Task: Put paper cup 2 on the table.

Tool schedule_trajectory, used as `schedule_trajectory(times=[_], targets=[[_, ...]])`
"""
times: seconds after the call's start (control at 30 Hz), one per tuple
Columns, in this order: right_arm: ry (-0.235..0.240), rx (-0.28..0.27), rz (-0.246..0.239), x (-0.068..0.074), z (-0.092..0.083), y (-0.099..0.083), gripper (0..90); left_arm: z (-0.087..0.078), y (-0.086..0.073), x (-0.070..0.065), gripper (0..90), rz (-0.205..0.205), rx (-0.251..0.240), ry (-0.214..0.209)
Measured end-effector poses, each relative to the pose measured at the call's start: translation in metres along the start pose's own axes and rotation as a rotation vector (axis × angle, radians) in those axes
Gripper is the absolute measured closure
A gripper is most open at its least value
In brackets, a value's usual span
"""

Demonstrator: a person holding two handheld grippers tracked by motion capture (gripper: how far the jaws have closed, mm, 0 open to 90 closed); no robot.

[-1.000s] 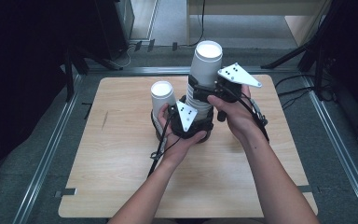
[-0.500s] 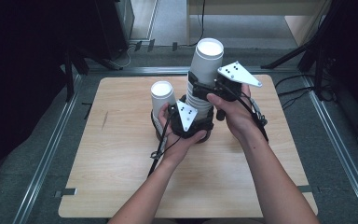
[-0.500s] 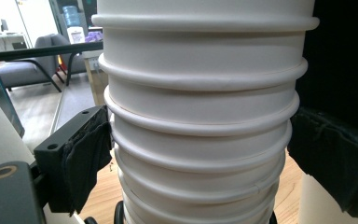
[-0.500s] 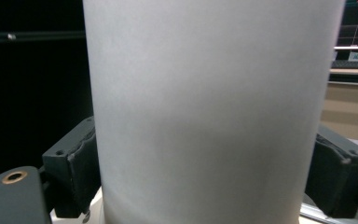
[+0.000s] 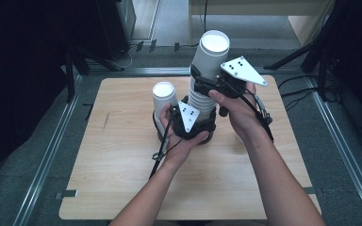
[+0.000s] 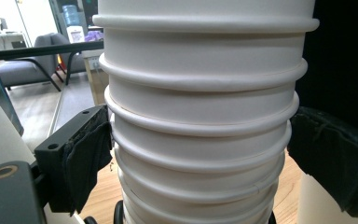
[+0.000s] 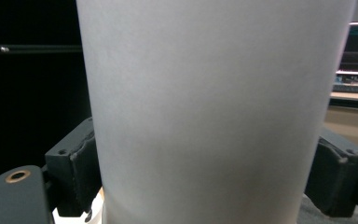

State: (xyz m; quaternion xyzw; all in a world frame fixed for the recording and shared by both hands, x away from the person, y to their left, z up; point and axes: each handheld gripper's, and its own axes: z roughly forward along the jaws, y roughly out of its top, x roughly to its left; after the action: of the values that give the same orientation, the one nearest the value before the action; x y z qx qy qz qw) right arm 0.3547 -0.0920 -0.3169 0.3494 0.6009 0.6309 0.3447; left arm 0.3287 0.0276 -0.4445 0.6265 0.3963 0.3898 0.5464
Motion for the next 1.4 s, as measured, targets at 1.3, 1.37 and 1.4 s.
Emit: schedule_trajectory(times=[1.3, 1.37, 1.4], targets=[[-0.050, -0.165, -0.033, 0.003, -0.034, 0.051, 13.8, -0.001, 0.000, 0.001, 7.1, 0.003, 0.003, -0.002], [-0.052, -0.173, -0.031, 0.001, -0.038, 0.054, 13.8, -0.001, 0.000, 0.001, 7.2, 0.004, 0.004, -0.003], [-0.053, -0.177, -0.032, 0.001, -0.040, 0.055, 13.8, -0.001, 0.000, 0.001, 7.2, 0.005, 0.003, -0.002]])
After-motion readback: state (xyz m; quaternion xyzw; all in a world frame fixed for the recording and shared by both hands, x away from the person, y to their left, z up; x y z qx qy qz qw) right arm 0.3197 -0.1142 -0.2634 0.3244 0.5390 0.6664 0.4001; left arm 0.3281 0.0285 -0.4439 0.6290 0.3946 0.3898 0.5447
